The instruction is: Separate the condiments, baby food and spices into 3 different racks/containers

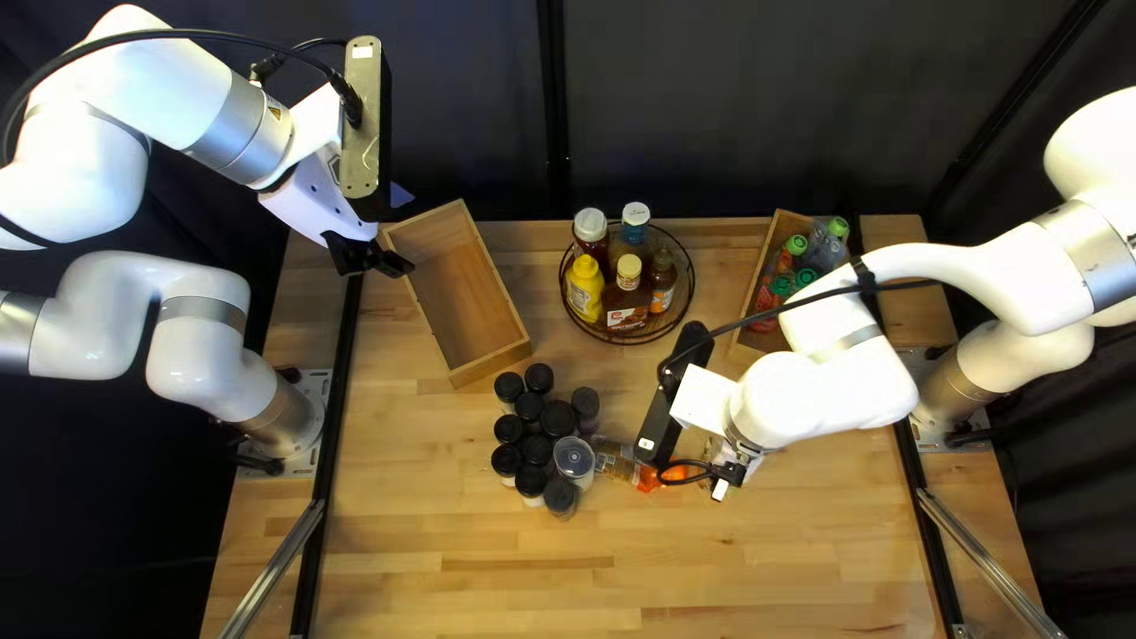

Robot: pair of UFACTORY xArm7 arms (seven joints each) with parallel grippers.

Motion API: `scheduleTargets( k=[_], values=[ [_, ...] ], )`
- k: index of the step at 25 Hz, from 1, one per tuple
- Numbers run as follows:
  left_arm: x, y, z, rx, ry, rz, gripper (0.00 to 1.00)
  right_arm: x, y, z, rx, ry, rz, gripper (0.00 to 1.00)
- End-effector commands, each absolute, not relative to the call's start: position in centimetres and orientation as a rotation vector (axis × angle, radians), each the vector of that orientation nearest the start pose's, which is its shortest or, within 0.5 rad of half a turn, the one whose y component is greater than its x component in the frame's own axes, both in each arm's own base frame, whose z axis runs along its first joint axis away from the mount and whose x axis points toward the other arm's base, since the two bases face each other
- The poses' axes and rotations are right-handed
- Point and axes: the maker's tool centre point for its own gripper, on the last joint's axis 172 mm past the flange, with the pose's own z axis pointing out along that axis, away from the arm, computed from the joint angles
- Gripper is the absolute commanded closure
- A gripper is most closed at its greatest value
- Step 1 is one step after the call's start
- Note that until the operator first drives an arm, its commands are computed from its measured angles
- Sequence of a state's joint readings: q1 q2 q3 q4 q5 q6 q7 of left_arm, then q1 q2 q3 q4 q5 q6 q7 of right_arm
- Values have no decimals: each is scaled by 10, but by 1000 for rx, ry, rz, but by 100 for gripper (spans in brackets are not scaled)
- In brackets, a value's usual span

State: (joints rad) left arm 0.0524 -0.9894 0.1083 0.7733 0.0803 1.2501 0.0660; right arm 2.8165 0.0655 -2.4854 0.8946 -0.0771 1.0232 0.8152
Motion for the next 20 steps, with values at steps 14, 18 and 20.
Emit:
scheduleTargets(
  k=[14,18,20],
  values=[
    [298,66,414,-3003,-96,-780,0,398,123,154,-3204,696,8,99],
    [298,66,414,-3003,-96,-780,0,394,124,178,-3226,692,1,100],
    [298,66,414,-3003,-96,-780,0,391,122,195,-3242,689,-5,99]
  ],
)
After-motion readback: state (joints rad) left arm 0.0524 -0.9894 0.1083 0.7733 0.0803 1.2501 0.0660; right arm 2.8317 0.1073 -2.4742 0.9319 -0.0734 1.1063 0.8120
